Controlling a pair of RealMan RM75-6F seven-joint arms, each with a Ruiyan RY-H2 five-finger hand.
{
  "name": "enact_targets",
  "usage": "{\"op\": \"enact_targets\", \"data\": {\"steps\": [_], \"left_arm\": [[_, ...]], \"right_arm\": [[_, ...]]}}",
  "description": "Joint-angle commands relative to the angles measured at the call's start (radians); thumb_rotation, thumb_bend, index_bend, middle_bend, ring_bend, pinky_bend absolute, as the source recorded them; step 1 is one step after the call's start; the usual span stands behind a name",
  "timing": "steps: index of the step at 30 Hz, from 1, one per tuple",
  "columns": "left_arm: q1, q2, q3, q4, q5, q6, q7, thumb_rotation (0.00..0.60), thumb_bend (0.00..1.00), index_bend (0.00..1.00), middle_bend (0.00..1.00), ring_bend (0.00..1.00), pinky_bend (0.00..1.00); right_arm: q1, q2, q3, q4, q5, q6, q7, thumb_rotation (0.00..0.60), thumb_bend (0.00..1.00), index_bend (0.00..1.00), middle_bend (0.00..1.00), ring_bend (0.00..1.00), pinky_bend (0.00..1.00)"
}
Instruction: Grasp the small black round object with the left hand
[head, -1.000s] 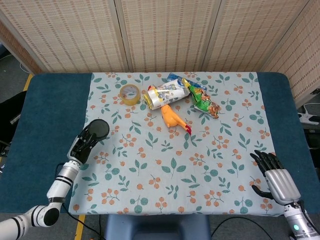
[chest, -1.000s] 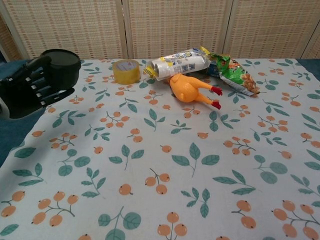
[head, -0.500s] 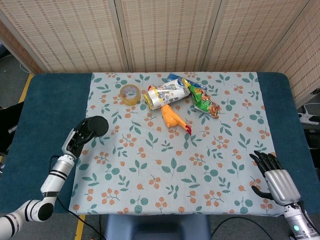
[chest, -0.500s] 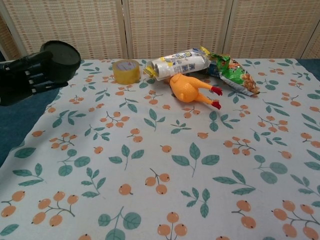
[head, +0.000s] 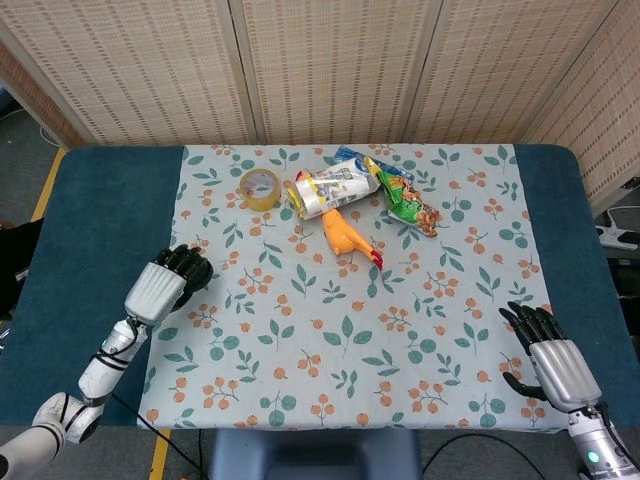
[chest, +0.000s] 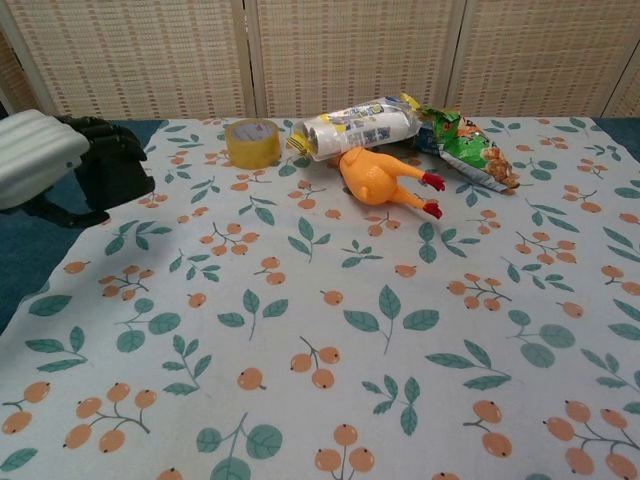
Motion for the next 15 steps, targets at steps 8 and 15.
{"op": "enact_targets", "data": {"steps": [8,15], "left_arm": [[-0.029,-0.168,0.145,0.206,0.110,0.052,0.313,0.600,0.84,0.61,0.71,0.63,0.66],[-0.025,-0.176,0.146,0.207,0.069,0.035,0.322,0.600,0.71,0.47,0.60,0.56,0.58]], "right_arm": [[0.003,0.004,-0.003,-0.005,-0.001,-0.007,0.002,0.600,0.15,0.00,0.00,0.00,0.00],[0.000,0.007,-0.001,-0.003,0.000,0.001,0.009,0.600,0.16,0.00,0.00,0.00,0.00]]}}
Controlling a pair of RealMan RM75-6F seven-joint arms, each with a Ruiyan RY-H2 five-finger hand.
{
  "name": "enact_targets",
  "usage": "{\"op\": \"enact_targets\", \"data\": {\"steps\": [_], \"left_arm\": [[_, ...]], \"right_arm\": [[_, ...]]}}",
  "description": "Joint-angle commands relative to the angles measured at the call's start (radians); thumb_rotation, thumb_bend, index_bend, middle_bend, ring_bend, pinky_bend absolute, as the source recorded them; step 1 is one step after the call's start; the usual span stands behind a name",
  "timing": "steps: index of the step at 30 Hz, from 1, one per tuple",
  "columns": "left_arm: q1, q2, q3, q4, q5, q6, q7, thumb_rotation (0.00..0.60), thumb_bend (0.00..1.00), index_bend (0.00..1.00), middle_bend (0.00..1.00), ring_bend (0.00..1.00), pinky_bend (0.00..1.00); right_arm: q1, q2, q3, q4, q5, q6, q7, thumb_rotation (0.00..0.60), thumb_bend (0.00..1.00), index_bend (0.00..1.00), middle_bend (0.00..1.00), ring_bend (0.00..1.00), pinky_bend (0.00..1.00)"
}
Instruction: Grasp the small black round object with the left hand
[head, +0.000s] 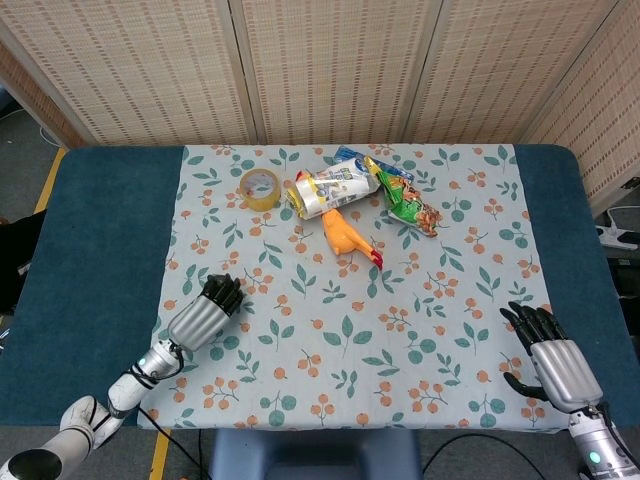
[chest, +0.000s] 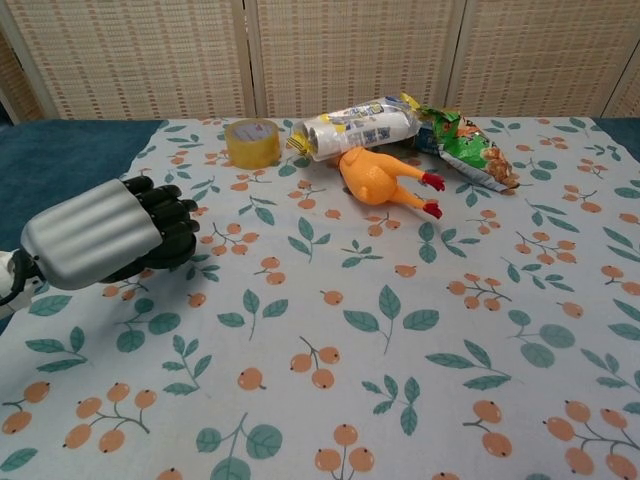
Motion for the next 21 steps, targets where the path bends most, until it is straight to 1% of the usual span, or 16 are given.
{"op": "enact_targets", "data": {"steps": [1,2,3,5,7,8,9,12,15,18,21], "left_arm": [[0.003,0.000,0.002,-0.006,-0.018,-0.015,0.003,0.600,0.68,0.44,0.59,0.54,0.57],[0.005,0.002,0.003,-0.013,-0.024,-0.020,0.001,0.600,0.63,0.39,0.57,0.53,0.56],[0.007,0.003,0.003,-0.021,-0.030,-0.022,-0.003,0.600,0.60,0.36,0.55,0.52,0.55],[0.013,0.007,0.001,-0.046,-0.049,-0.037,-0.018,0.600,0.51,0.24,0.49,0.47,0.55],[0.018,0.013,-0.005,-0.074,-0.071,-0.061,-0.028,0.600,0.45,0.12,0.38,0.37,0.54],[0.019,0.019,-0.009,-0.093,-0.084,-0.075,-0.027,0.600,0.43,0.05,0.31,0.30,0.54],[0.021,0.023,-0.014,-0.108,-0.095,-0.084,-0.026,0.600,0.41,0.02,0.25,0.25,0.54],[0.024,0.043,-0.023,-0.164,-0.124,-0.113,-0.025,0.600,0.38,0.00,0.12,0.13,0.52],[0.028,0.067,-0.025,-0.226,-0.148,-0.144,-0.023,0.600,0.36,0.00,0.02,0.05,0.48],[0.032,0.093,-0.023,-0.289,-0.171,-0.181,-0.019,0.600,0.35,0.00,0.00,0.00,0.47],[0.034,0.113,-0.021,-0.337,-0.180,-0.190,-0.003,0.600,0.34,0.00,0.00,0.00,0.45]], "right_arm": [[0.001,0.000,0.000,0.000,0.000,-0.001,0.001,0.600,0.16,0.00,0.00,0.00,0.00],[0.001,-0.001,0.000,0.001,-0.001,-0.001,0.000,0.600,0.16,0.00,0.00,0.00,0.00],[0.001,-0.002,-0.001,0.000,-0.001,-0.002,-0.001,0.600,0.16,0.00,0.00,0.00,0.00],[0.001,-0.002,-0.001,0.000,-0.002,-0.001,-0.002,0.600,0.16,0.00,0.00,0.00,0.00],[0.000,-0.002,-0.001,-0.001,-0.002,0.000,-0.001,0.600,0.16,0.00,0.00,0.00,0.00],[0.000,-0.002,0.000,-0.001,-0.002,0.001,-0.001,0.600,0.16,0.00,0.00,0.00,0.00],[-0.001,-0.002,0.000,-0.001,-0.002,0.002,-0.001,0.600,0.16,0.00,0.00,0.00,0.00],[-0.002,-0.002,0.000,-0.002,-0.001,0.004,-0.002,0.600,0.16,0.00,0.00,0.00,0.00],[-0.002,-0.002,0.001,-0.002,0.002,0.004,-0.004,0.600,0.16,0.00,0.00,0.00,0.00],[-0.002,-0.003,0.001,-0.004,0.005,0.002,-0.012,0.600,0.18,0.00,0.00,0.00,0.00],[-0.002,-0.003,0.001,-0.006,0.006,0.001,-0.013,0.600,0.20,0.00,0.00,0.00,0.00]]}}
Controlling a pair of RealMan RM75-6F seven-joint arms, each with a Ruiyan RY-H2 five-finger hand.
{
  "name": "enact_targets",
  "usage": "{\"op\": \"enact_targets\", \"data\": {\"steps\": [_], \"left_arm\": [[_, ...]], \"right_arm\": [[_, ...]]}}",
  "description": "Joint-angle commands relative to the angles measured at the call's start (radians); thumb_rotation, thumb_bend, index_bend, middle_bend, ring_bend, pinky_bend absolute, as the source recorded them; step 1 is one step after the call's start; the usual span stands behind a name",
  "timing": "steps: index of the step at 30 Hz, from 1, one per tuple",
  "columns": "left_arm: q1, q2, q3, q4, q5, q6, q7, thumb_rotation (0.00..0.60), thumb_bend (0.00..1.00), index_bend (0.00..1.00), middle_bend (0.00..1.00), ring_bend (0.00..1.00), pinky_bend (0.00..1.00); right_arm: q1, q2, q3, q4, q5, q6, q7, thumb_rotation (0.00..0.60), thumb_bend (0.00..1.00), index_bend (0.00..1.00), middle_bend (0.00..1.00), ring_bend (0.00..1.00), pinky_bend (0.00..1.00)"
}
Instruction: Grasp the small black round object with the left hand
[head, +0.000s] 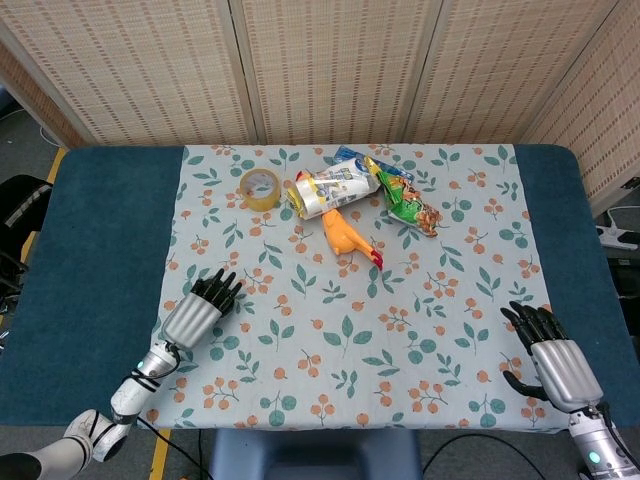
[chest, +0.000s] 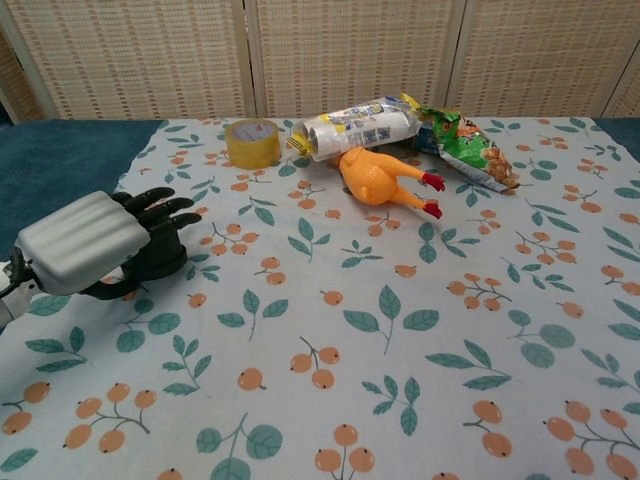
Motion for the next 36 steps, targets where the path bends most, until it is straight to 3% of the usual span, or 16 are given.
{"op": "enact_targets", "data": {"steps": [1,15,25,28,36], "left_arm": [[0.005,0.032,0.002,-0.060,-0.019,-0.020,0.016,0.600,0.34,0.00,0.00,0.00,0.45],[-0.002,0.138,-0.014,-0.312,-0.066,-0.054,-0.038,0.600,0.32,0.00,0.00,0.00,0.30],[-0.023,0.209,-0.064,-0.448,-0.161,-0.136,-0.346,0.600,0.32,0.00,0.00,0.00,0.26],[-0.031,0.218,-0.070,-0.453,-0.184,-0.165,-0.354,0.600,0.32,0.00,0.00,0.00,0.24],[-0.062,0.310,-0.099,-0.593,-0.261,-0.256,-0.333,0.600,0.32,0.00,0.00,0.00,0.15]], "right_arm": [[0.000,0.001,0.000,-0.001,0.000,0.000,0.000,0.600,0.20,0.00,0.00,0.00,0.00],[-0.001,-0.001,0.001,-0.002,0.002,0.002,-0.005,0.600,0.20,0.00,0.00,0.00,0.00],[-0.002,0.003,-0.001,-0.004,-0.003,0.003,0.004,0.600,0.20,0.00,0.00,0.00,0.00],[-0.004,0.006,-0.002,-0.004,-0.010,0.010,0.011,0.600,0.20,0.00,0.00,0.00,0.00],[-0.006,0.011,-0.007,-0.004,-0.025,0.017,0.023,0.600,0.20,0.00,0.00,0.00,0.00]]}}
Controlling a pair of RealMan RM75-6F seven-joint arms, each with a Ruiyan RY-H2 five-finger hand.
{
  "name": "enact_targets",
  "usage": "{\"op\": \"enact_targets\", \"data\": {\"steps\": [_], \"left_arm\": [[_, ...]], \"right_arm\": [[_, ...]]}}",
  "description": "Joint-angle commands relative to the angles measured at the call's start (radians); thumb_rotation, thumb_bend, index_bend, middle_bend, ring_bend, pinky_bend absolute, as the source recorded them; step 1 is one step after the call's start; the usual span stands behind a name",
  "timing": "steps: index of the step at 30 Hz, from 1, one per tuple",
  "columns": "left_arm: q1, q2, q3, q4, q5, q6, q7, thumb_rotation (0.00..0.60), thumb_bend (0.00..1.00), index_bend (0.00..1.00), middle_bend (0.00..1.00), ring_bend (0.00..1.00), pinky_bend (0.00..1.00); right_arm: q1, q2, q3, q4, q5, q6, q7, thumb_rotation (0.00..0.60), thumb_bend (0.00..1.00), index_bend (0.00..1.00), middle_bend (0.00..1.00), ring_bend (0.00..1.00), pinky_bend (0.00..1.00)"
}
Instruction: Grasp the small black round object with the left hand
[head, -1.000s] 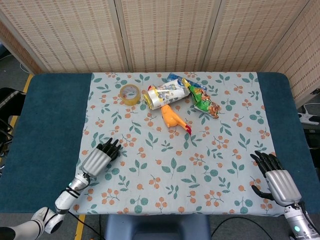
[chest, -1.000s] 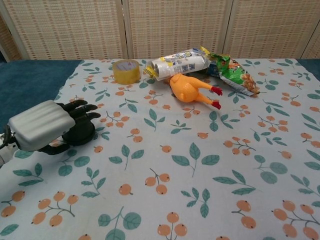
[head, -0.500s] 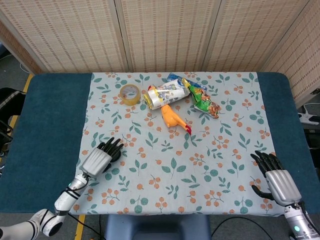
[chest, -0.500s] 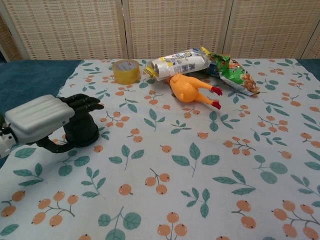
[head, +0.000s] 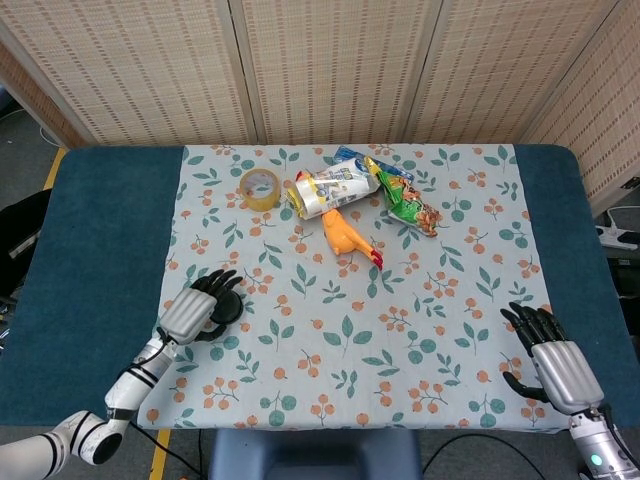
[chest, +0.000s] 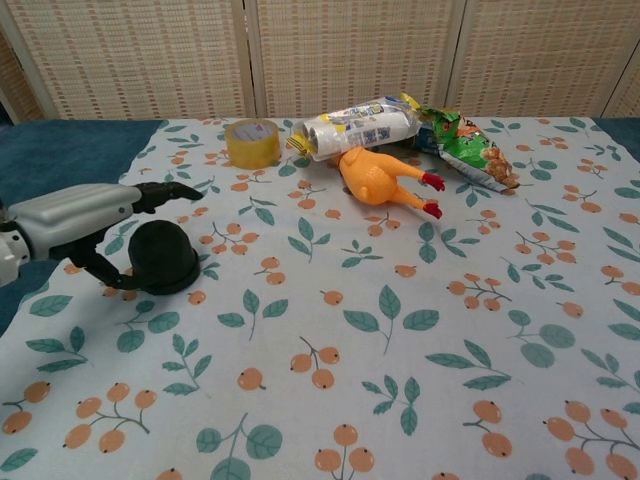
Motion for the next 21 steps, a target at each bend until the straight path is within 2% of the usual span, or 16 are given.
{"op": "enact_targets", "data": {"steps": [1,7,16,21], "left_arm": [[-0.022,0.047,-0.019,-0.063,-0.043,-0.049,0.020,0.600,0.32,0.00,0.00,0.00,0.15],[-0.050,0.071,-0.030,-0.105,-0.119,-0.127,0.065,0.600,0.32,0.00,0.00,0.00,0.15],[-0.080,0.063,-0.043,-0.085,-0.178,-0.165,0.127,0.600,0.32,0.05,0.00,0.00,0.14],[-0.087,0.065,-0.037,-0.086,-0.209,-0.174,0.167,0.600,0.32,0.14,0.00,0.00,0.14]], "right_arm": [[-0.001,0.002,-0.001,0.000,-0.004,0.004,0.004,0.600,0.20,0.00,0.00,0.00,0.00],[-0.003,0.004,-0.002,0.000,-0.008,0.007,0.009,0.600,0.20,0.00,0.00,0.00,0.00],[-0.008,0.008,-0.002,0.000,-0.013,0.019,0.018,0.600,0.20,0.00,0.00,0.00,0.00],[-0.007,0.009,-0.003,0.001,-0.016,0.018,0.021,0.600,0.20,0.00,0.00,0.00,0.00]]}}
